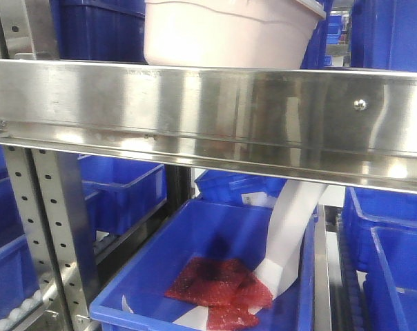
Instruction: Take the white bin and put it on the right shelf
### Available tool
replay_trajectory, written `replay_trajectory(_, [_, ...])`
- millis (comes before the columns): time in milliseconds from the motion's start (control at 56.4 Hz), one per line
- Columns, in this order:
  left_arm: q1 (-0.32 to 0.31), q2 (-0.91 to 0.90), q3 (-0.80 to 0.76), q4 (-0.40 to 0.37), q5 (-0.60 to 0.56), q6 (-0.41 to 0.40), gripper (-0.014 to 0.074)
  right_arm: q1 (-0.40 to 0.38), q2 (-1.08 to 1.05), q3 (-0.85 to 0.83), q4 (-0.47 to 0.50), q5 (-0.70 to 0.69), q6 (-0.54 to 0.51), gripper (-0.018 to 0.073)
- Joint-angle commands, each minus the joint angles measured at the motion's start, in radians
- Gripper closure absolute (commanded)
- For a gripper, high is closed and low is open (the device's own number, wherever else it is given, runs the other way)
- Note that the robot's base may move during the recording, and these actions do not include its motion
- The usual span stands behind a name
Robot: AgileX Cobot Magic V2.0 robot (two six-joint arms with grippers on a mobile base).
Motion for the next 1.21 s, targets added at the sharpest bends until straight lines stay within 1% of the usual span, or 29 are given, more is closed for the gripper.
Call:
replay_trajectory(0, [-0.004, -0.013, 0.008, -0.01, -0.081, -0.01, 0.0724, -0.002, 0.014, -0.025, 0.01, -0.087, -0.001, 0.0482])
replay_trajectory(124, [-0.004, -0.013, 0.008, -0.01, -0.081, -0.01, 0.0724, -0.002, 0.014, -0.016, -0.002, -0.1, -0.002, 0.0482])
replay_trajectory(195, [-0.004, -0.013, 0.008, -0.01, -0.081, -0.01, 0.0724, -0.002, 0.015, 0.006, -0.049, -0.118, 0.02, 0.0482])
replay_trajectory(248, [-0.004, -0.013, 0.008, -0.01, -0.081, -0.01, 0.0724, -0.001, 0.012, 0.028, -0.134, -0.13, 0.116, 0.0482])
replay_trajectory(284, [-0.004, -0.013, 0.008, -0.01, -0.081, -0.01, 0.0724, 0.005, 0.01, 0.046, -0.227, -0.136, 0.2, 0.0482])
replay_trajectory(337, [-0.004, -0.013, 0.008, -0.01, -0.081, -0.01, 0.0724, 0.025, 0.004, 0.077, -0.38, -0.168, 0.365, 0.0482])
replay_trajectory(354, [-0.004, -0.013, 0.008, -0.01, -0.081, -0.01, 0.0724, 0.037, 0.002, 0.092, -0.41, -0.186, 0.414, 0.0482])
replay_trajectory(408, [-0.004, -0.013, 0.008, -0.01, -0.081, -0.01, 0.0724, 0.075, -0.003, 0.136, -0.501, -0.245, 0.506, 0.0482])
replay_trajectory(443, [-0.004, -0.013, 0.008, -0.01, -0.081, -0.01, 0.0724, 0.099, -0.01, 0.167, -0.53, -0.283, 0.525, 0.0482])
replay_trajectory(479, [-0.004, -0.013, 0.008, -0.01, -0.081, -0.01, 0.0724, 0.125, -0.019, 0.206, -0.534, -0.318, 0.525, 0.0482])
replay_trajectory(549, [-0.004, -0.013, 0.008, -0.01, -0.081, -0.01, 0.0724, 0.151, -0.044, 0.267, -0.531, -0.371, 0.524, 0.0482])
replay_trajectory(815, [-0.004, -0.013, 0.008, -0.01, -0.081, -0.01, 0.0724, 0.154, -0.191, 0.464, -0.443, -0.389, 0.519, 0.0482])
replay_trajectory(868, [-0.004, -0.013, 0.008, -0.01, -0.081, -0.01, 0.0724, 0.152, -0.216, 0.462, -0.44, -0.33, 0.5, 0.0482])
replay_trajectory(1010, [-0.004, -0.013, 0.008, -0.01, -0.081, -0.01, 0.0724, 0.144, -0.212, 0.462, -0.387, -0.339, 0.408, 0.0482])
replay_trajectory(1187, [-0.004, -0.013, 0.008, -0.01, -0.081, -0.01, 0.0724, 0.142, -0.212, 0.462, -0.382, -0.358, 0.407, 0.0482])
